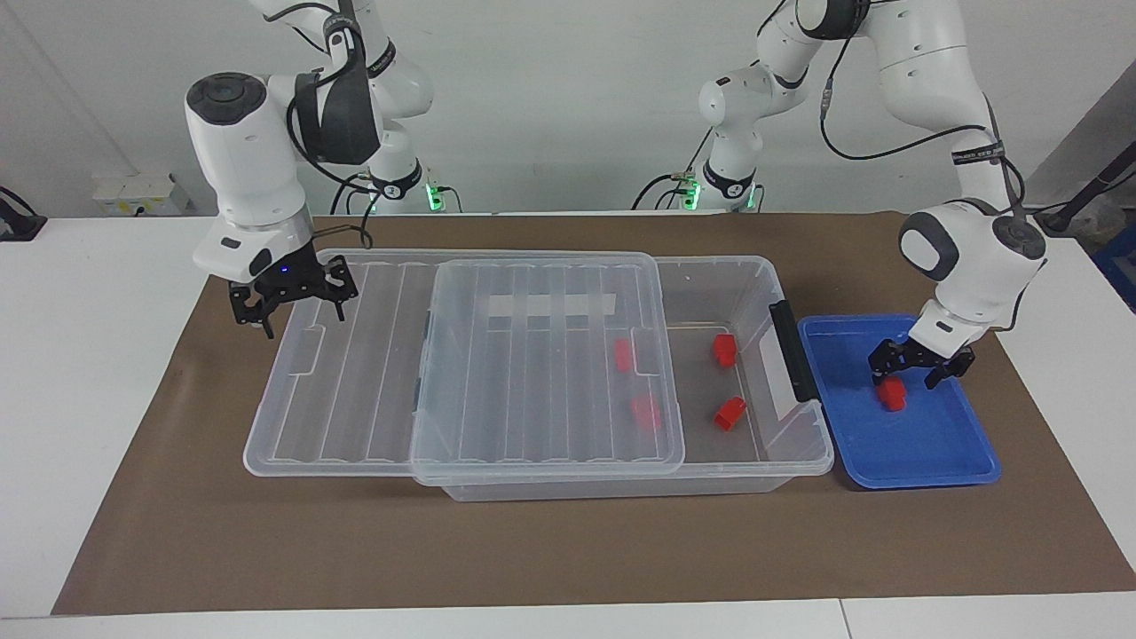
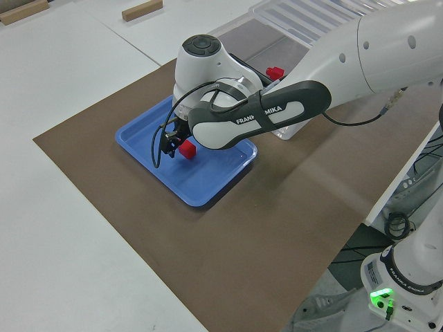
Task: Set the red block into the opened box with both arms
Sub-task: 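Lower the left gripper onto the red block in the blue tray and grasp, then lift the red block with the left gripper while the right gripper withdraws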
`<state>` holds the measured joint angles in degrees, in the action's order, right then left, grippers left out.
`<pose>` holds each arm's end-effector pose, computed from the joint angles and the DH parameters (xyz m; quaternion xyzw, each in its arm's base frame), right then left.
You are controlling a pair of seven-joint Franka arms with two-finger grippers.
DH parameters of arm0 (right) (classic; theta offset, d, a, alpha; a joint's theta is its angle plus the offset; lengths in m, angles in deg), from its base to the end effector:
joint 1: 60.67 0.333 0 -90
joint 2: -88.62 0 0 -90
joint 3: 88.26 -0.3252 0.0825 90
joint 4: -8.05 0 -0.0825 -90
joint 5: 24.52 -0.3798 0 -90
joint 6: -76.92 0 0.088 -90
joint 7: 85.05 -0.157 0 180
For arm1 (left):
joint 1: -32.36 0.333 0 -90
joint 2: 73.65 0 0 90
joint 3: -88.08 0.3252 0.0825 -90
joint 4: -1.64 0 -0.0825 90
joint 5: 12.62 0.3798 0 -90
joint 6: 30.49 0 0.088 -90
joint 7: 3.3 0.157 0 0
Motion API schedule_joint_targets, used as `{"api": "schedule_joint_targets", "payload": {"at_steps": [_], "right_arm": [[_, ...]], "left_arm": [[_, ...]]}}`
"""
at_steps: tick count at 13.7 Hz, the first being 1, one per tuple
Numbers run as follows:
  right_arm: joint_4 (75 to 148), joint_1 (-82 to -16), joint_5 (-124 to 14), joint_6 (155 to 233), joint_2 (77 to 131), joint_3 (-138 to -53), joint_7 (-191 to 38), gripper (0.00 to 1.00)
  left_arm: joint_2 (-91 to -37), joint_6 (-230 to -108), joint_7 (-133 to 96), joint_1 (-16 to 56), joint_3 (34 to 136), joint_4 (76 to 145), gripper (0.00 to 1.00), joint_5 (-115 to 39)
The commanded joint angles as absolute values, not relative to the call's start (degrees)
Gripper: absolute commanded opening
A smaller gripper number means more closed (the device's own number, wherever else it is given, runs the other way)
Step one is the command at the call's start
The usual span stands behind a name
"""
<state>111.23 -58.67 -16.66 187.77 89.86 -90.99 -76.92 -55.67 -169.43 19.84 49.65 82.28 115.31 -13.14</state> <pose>0.5825 0.0322 0.4965 0.9875 0.1322 0.0540 0.0664 0.6120 0.1256 0.2825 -0.9933 0.0946 -0.0669 0.0014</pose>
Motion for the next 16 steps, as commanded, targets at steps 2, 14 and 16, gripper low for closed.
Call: {"api": "schedule_joint_targets", "payload": {"at_steps": [2,14,16], "right_arm": [[105.73,-59.08,-18.45,180.48,87.83,-91.25,-91.69,1.00],[94.88,-62.34,-22.14,162.70,86.07,-90.37,-97.79,1.00],[95.67,-62.34,-22.14,162.52,85.73,-90.37,-97.88,1.00]], "left_arm": [[-55.28,-172.25,20.26,49.67,82.19,116.51,1.00,-13.32],[-55.37,-172.26,19.12,49.23,82.27,117.39,0.00,-13.32],[-56.33,-167.71,18.77,49.41,82.19,115.91,0.00,-13.32]]}}
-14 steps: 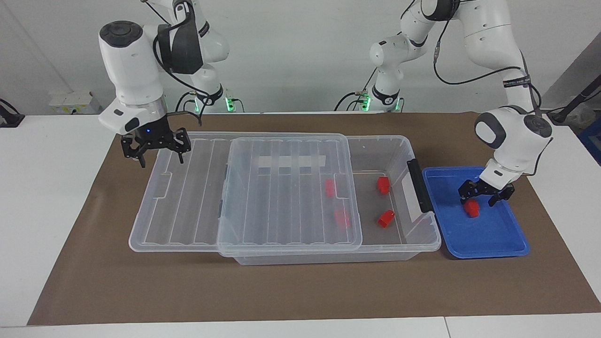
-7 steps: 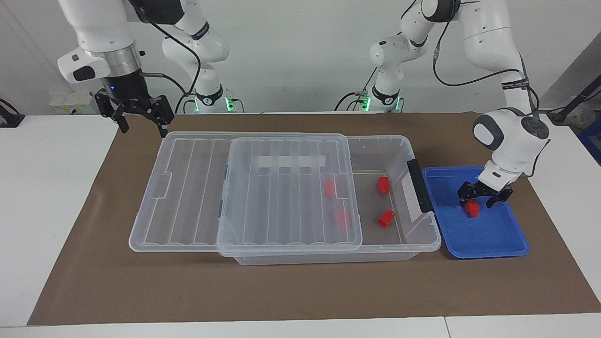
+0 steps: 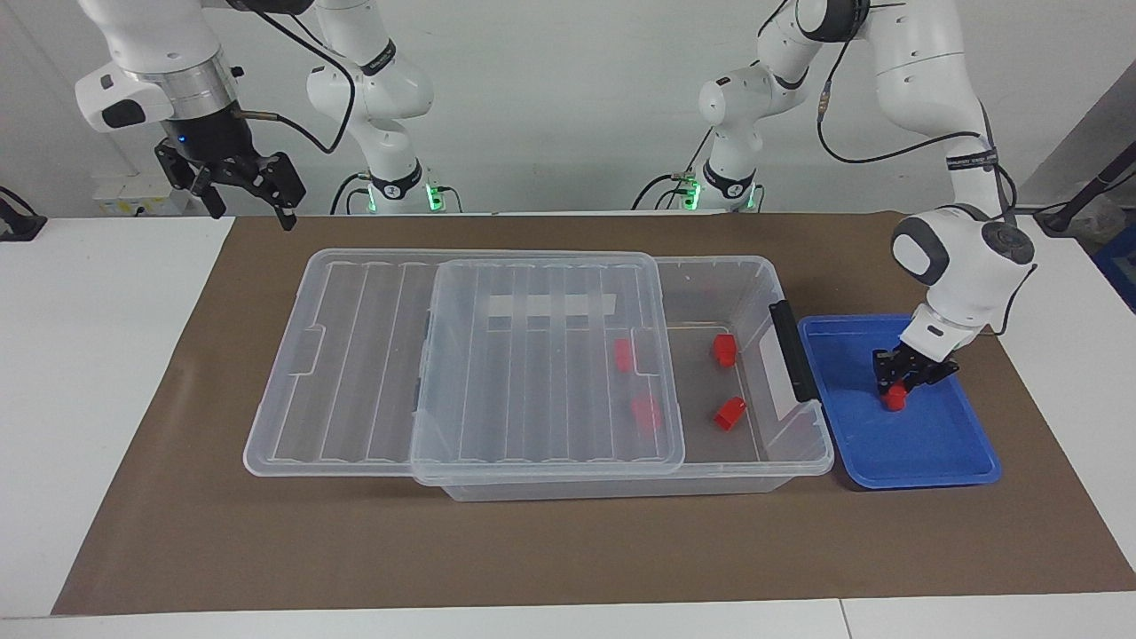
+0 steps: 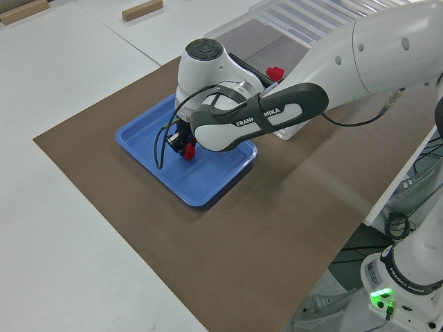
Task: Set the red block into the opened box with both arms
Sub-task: 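Lift the red block with the left gripper while the right gripper withdraws, then carry the red block into the opened box with the left gripper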
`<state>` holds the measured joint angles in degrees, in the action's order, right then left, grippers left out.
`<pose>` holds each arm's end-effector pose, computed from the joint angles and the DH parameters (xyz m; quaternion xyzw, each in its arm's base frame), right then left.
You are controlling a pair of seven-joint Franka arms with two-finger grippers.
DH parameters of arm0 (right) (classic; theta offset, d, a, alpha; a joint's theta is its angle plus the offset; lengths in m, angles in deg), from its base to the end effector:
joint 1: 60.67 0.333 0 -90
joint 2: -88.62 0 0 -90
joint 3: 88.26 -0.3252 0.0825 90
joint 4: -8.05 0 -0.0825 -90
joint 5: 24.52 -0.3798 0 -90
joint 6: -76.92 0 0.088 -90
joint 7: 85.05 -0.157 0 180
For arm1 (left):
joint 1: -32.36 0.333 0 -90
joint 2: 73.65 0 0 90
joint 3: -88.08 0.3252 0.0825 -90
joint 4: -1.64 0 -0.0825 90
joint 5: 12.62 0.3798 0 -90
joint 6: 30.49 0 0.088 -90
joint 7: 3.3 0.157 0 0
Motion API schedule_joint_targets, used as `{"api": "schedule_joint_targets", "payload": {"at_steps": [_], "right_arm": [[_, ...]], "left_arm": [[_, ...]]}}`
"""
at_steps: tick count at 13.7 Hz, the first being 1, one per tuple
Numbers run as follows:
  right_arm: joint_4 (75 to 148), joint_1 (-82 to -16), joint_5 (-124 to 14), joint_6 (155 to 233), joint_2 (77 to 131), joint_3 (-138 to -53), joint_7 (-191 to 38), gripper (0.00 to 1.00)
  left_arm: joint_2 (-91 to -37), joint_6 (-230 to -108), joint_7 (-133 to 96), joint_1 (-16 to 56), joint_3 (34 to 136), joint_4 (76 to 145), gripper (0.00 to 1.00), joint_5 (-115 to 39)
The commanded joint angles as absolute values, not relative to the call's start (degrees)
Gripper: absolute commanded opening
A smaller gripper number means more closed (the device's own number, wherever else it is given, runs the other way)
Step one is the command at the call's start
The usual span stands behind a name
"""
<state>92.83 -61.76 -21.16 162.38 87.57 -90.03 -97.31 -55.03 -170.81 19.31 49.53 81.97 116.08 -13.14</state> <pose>0.5378 -0.0030 0.6292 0.9941 -0.1036 0.0183 0.0276 0.6113 0.1206 0.2723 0.9934 -0.0933 0.0672 0.0005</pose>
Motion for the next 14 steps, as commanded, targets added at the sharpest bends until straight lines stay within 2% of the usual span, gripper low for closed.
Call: {"api": "schedule_joint_targets", "payload": {"at_steps": [1,5,9,11,14], "right_arm": [[96.28,-62.42,-22.14,162.52,85.46,-90.37,-97.97,1.00],[96.03,-62.51,-22.14,162.70,84.93,-90.28,-97.62,1.00],[96.03,-62.51,-22.14,162.79,84.58,-90.37,-97.62,1.00],[96.03,-62.51,-22.14,162.70,84.58,-90.37,-97.62,1.00],[95.68,-62.51,-22.14,163.31,84.49,-90.37,-97.70,1.00]], "left_arm": [[-57.73,-163.08,18.59,49.32,82.19,113.98,0.00,-13.32],[-60.02,-142.42,11.14,48.18,81.49,101.25,0.00,-13.50],[-61.34,-126.77,-5.71,40.73,81.40,89.73,0.00,-13.94],[-61.52,-122.18,-15.64,35.90,81.22,86.99,0.00,-14.11],[-63.01,-123.03,-29.62,29.65,81.13,86.98,0.00,-15.43]]}}
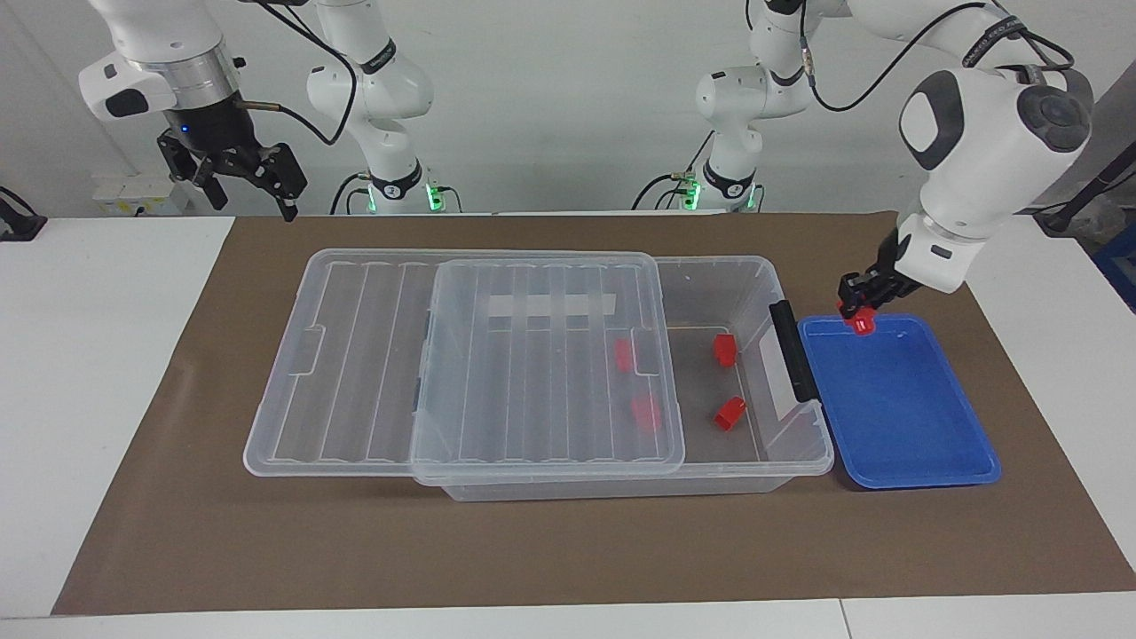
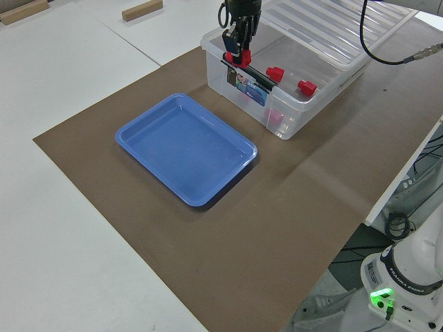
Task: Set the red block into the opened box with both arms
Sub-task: 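Carry the red block into the opened box with the left gripper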
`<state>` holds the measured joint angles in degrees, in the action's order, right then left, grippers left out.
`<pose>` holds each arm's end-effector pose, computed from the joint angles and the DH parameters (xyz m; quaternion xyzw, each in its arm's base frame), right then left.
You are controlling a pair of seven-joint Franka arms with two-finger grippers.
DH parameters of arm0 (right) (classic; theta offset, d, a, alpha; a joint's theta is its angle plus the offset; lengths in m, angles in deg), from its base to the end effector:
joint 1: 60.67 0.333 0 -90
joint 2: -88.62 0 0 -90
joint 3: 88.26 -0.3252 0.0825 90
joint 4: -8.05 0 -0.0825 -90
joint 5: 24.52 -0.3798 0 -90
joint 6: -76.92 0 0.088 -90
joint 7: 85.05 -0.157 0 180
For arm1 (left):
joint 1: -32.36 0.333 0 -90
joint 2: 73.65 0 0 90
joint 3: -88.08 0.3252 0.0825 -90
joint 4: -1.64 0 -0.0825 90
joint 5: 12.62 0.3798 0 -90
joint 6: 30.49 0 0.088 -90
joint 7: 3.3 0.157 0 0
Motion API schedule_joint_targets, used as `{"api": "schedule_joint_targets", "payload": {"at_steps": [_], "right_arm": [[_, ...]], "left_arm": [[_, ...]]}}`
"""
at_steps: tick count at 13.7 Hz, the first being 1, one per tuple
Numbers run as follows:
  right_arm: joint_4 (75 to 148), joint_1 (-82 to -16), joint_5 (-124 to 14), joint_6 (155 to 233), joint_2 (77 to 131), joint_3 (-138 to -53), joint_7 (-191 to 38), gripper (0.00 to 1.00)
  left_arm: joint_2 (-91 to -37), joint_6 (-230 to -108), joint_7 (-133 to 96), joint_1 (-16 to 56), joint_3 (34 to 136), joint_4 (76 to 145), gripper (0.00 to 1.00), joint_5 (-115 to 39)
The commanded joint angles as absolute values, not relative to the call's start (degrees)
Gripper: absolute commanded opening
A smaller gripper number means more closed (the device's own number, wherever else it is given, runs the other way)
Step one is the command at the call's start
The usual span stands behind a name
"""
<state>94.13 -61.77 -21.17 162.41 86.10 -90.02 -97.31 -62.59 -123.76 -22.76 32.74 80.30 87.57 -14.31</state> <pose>0.5296 -0.0031 0.6324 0.9940 -0.1038 0.0201 0.0277 0.6028 -0.0766 0.5108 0.9934 0.1071 -0.0371 0.0196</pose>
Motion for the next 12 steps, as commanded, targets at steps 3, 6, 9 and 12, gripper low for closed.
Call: {"api": "schedule_joint_targets", "payload": {"at_steps": [3,6,9,12], "right_arm": [[95.59,-63.03,-26.08,166.22,85.19,-90.28,-98.14,1.00],[92.01,-64.36,-25.84,165.34,88.87,-90.19,-97.71,1.00],[90.66,-63.65,-24.17,166.12,90.91,-90.63,-97.70,1.00],[93.37,-63.39,-23.99,165.34,89.77,-90.80,-97.88,1.00]], "left_arm": [[-63.63,-127.68,-35.10,22.89,81.31,89.26,0.00,-14.82],[-65.11,-139.35,-42.14,16.73,81.31,99.86,0.00,-10.62],[-68.29,-151.65,-42.14,16.71,81.31,112.44,0.00,-10.16],[-68.11,-157.13,-41.80,16.89,81.31,117.03,0.00,-9.10]]}}
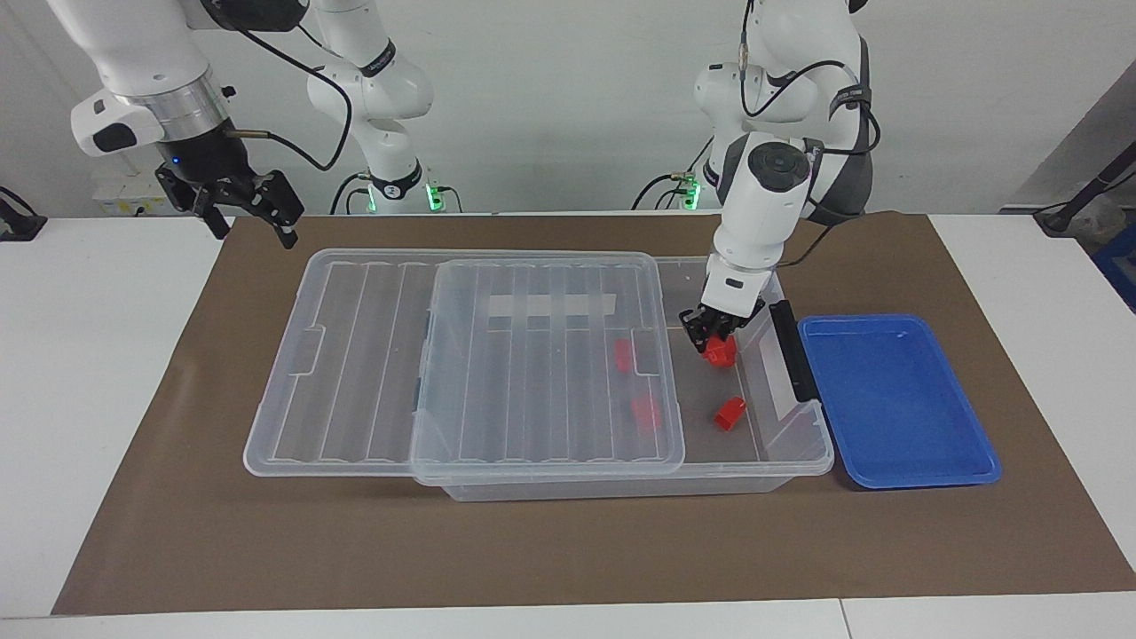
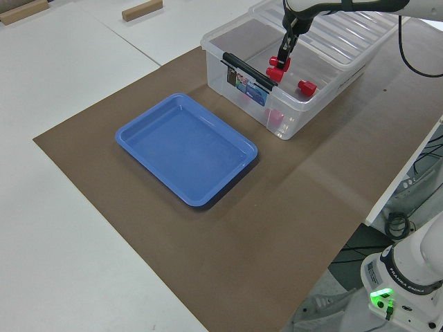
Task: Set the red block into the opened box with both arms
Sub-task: 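Carry the red block into the opened box with the left gripper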
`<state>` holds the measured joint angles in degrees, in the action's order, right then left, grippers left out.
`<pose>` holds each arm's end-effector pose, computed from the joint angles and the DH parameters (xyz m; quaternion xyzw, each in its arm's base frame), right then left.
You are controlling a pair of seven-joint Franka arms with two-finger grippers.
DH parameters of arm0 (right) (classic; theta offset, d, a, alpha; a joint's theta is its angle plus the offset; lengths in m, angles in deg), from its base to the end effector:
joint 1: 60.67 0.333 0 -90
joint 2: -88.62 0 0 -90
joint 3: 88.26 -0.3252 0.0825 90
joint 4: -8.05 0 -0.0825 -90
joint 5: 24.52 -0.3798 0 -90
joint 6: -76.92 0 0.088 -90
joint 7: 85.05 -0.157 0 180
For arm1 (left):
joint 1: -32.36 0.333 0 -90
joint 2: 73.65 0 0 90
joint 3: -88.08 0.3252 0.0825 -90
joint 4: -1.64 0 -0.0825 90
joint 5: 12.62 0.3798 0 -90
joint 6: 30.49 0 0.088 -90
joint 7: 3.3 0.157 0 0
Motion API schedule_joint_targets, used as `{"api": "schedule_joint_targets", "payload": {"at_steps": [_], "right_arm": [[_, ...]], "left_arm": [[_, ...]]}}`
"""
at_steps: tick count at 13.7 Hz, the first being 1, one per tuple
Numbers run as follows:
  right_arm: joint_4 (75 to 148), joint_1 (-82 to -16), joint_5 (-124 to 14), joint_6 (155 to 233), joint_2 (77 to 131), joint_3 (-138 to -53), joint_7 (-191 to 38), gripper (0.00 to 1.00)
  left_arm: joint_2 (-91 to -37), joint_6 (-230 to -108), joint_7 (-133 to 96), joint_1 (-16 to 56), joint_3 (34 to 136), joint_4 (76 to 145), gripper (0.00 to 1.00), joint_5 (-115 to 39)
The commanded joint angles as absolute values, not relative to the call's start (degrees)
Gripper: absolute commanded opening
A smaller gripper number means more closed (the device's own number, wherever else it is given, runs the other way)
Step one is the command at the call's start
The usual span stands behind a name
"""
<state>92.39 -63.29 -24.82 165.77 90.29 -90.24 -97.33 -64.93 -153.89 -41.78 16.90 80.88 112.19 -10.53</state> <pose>0.5607 -0.0057 0.6120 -0.9934 0.1124 -0.0243 0.0056 0.5569 -0.2274 0.3786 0.9909 0.1292 0.0347 0.0134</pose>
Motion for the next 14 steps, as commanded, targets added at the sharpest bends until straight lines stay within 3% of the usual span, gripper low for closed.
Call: {"api": "schedule_joint_targets", "payload": {"at_steps": [1,5,14], "right_arm": [[94.09,-63.48,-23.99,165.34,89.16,-90.81,-97.79,1.00],[98.83,-63.48,-24.17,166.30,86.61,-90.81,-98.41,1.00],[100.95,-63.83,-25.04,168.59,85.64,-90.81,-97.79,1.00]], "left_arm": [[-67.50,-157.58,-41.71,16.71,81.22,117.47,0.00,-9.10],[-66.35,-164.52,-42.14,16.01,81.31,122.66,0.00,-8.93],[-60.29,-170.15,-46.18,15.04,81.31,122.75,0.00,-3.32]]}}
